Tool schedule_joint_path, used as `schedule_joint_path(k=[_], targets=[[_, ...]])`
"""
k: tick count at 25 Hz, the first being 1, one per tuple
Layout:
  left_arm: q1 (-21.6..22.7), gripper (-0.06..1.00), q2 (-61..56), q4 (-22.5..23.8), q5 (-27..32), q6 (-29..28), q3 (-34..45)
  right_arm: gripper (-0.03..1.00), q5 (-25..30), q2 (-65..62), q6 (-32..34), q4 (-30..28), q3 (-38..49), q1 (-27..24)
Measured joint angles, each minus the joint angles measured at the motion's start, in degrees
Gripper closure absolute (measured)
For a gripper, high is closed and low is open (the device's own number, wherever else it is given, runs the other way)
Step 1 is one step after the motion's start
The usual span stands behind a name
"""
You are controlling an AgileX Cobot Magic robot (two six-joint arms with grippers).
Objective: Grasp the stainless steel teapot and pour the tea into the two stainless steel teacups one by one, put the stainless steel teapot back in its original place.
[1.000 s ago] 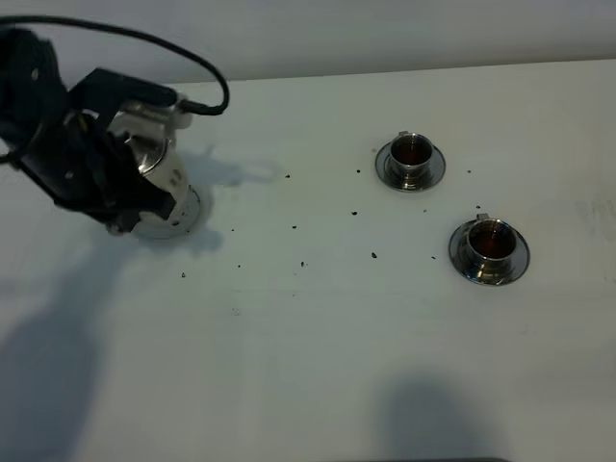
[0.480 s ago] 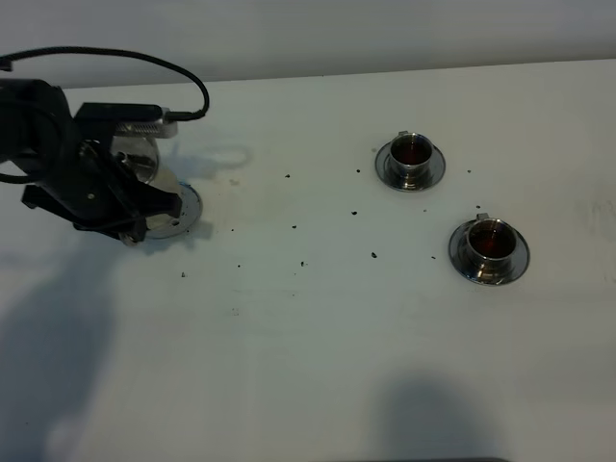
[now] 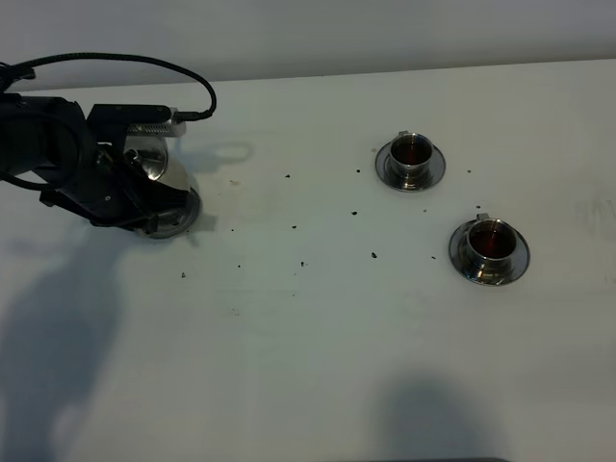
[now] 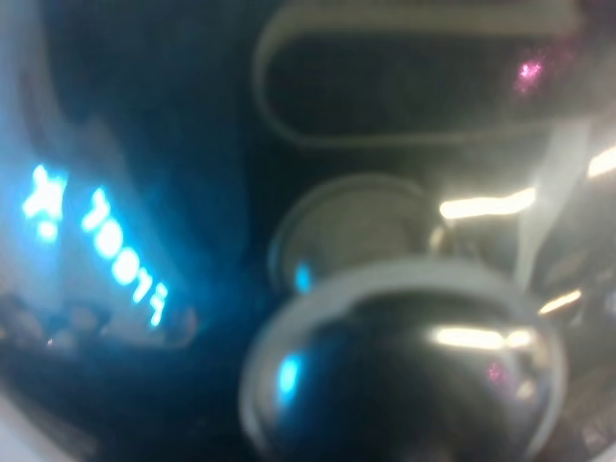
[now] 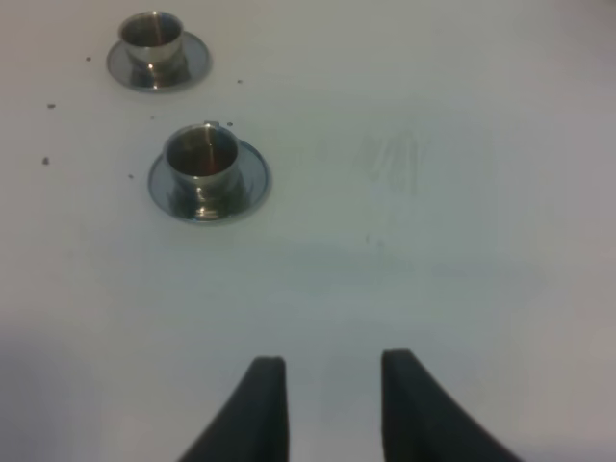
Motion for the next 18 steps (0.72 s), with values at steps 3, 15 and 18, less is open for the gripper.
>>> schedule_joint_path(k=[3, 15, 18], targets=[[0.0, 0.72, 1.16, -0.19, -0.63, 0.0, 0.0, 0.73, 0.0, 0.0, 0.0, 0.0, 0.0, 0.0], [0.0, 0.72, 2.01, -1.29, -1.46, 0.0, 0.0, 0.73, 0.0, 0.0, 0.0, 0.0, 0.0, 0.0], [0.0, 0.72, 2.01, -1.29, -1.58, 0.0, 0.0, 0.73, 0.0, 0.0, 0.0, 0.0, 0.0, 0.0]])
